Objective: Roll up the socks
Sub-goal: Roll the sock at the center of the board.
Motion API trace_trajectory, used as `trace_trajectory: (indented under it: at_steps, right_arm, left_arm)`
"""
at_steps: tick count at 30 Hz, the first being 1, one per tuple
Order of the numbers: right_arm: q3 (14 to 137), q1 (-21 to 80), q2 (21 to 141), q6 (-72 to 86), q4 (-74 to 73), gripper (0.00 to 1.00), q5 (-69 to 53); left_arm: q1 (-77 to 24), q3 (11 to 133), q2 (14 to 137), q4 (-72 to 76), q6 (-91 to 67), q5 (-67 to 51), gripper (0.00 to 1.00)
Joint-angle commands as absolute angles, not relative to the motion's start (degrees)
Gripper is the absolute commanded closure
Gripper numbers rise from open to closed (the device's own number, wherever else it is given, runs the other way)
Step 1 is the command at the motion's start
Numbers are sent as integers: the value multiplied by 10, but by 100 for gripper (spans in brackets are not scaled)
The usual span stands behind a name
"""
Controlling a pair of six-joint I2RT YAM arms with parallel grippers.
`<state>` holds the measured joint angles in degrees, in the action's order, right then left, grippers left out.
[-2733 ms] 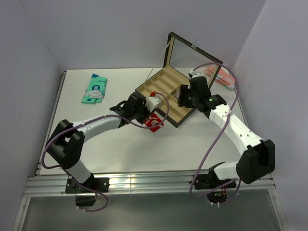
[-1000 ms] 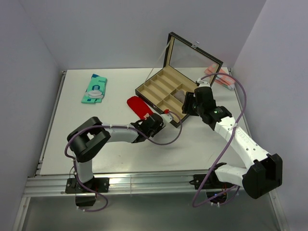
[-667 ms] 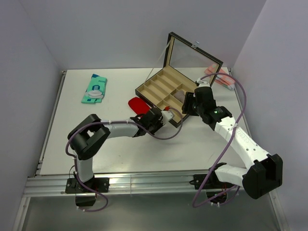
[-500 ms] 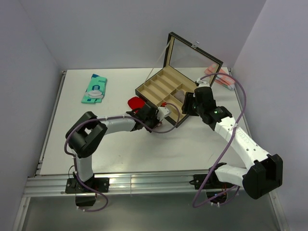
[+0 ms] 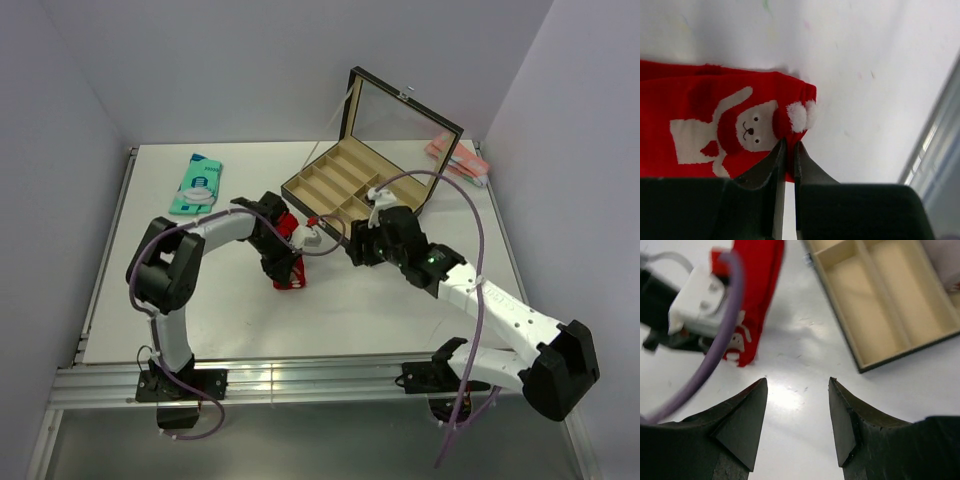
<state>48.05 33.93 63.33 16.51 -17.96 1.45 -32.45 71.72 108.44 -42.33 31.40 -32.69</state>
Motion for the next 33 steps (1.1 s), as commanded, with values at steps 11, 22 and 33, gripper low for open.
trace_trajectory:
  at_steps: [11, 22, 33]
  right_arm:
    - [423, 539, 711, 107, 36, 41, -63]
    - [511, 589, 910, 54, 92, 40, -106]
    - [582, 617, 1003, 23, 54, 40, -85]
  left_arm:
    - [-238, 799, 1218, -736, 541, -463, 93]
    - [-229, 810, 1244, -784, 572, -449, 93]
    - [-227, 821, 1245, -785, 566, -446, 93]
